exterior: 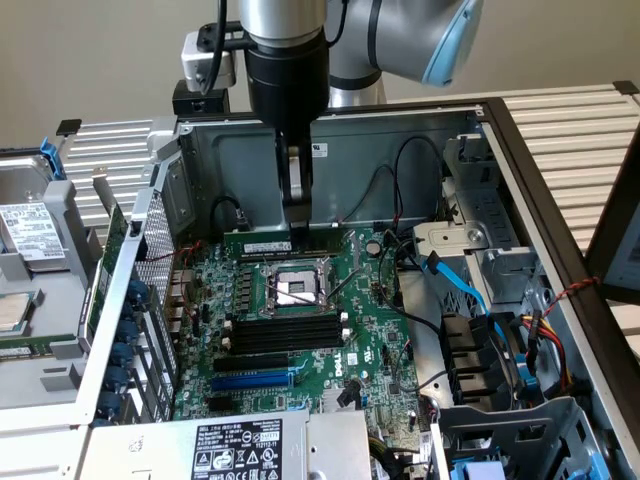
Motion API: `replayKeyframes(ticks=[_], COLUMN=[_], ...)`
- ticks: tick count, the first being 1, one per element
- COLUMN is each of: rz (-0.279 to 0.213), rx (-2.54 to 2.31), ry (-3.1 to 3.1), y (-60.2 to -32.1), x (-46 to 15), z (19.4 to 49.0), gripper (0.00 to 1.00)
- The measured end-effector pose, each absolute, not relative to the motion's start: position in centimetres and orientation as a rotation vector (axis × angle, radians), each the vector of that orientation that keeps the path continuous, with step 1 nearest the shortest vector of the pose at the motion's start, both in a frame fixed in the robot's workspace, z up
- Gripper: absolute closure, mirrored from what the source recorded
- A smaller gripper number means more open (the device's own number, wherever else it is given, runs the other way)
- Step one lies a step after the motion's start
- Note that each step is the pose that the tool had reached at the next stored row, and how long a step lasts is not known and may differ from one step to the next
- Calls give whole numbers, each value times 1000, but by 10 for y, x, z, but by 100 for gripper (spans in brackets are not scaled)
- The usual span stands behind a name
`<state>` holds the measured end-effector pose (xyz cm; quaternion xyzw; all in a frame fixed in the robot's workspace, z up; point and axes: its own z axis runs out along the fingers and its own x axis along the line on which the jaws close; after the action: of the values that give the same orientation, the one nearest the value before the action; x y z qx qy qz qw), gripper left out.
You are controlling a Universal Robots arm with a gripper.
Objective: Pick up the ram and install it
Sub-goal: 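Insert the ram into the slot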
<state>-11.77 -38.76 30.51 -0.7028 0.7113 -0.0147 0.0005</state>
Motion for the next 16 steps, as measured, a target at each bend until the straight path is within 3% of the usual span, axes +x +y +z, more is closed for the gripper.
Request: replayKeyframes(ticks=[16], rz=[-49], rx=[-2206], ry=[2237], y=[-398], x=[-118], z=[279], gripper=[87])
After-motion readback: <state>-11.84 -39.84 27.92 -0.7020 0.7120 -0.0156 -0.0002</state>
